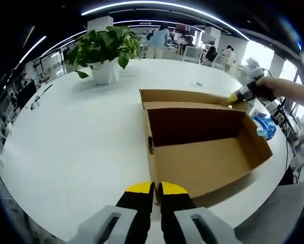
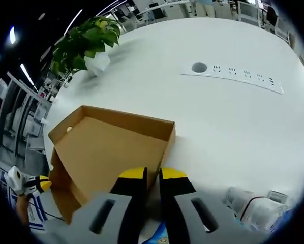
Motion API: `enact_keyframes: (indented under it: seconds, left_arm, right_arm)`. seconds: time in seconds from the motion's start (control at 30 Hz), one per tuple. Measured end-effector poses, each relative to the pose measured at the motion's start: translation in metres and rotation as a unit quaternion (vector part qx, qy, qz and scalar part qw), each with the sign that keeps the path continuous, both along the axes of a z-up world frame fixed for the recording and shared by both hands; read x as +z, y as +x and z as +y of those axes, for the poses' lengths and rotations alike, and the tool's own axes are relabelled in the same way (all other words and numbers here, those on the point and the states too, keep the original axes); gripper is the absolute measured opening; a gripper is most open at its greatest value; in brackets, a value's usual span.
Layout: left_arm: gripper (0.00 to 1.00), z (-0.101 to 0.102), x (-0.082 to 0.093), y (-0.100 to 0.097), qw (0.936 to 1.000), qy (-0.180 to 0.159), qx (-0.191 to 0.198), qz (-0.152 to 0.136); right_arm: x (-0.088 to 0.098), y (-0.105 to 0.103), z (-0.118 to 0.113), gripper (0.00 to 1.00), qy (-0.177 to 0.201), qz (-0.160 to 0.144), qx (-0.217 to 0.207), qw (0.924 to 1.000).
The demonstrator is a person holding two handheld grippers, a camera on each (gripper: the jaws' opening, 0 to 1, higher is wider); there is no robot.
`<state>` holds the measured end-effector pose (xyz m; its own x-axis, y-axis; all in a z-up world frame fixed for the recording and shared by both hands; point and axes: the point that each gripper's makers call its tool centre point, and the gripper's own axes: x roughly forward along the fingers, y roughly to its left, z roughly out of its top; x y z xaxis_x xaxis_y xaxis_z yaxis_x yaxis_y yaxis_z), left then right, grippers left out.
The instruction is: Operate the shoe box by opening the lid, removing the specified soft item, and placing it in the target area until the item is outside and the box remains undamaged.
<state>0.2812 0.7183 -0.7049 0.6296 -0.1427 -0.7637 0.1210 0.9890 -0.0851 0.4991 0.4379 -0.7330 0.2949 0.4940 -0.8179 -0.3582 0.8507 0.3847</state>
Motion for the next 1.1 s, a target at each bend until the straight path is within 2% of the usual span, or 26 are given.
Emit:
enact_keyframes:
  seconds: [0.67,1.1]
  left_arm:
    - [0.04,-0.001,0.0,0.001,1.0,0.007,0.0,-0.006]
    - [0.04,-0.003,0.001,0.0,0.9999,0.011,-0.002,-0.007]
  right_arm:
    - [0.028,0.0,-0.005,0.04,0.006,-0.041,0.007,0.9991]
    - [0.054,-0.005,-0.006,0.03,-0.001,-0.095,0.044,0.9945]
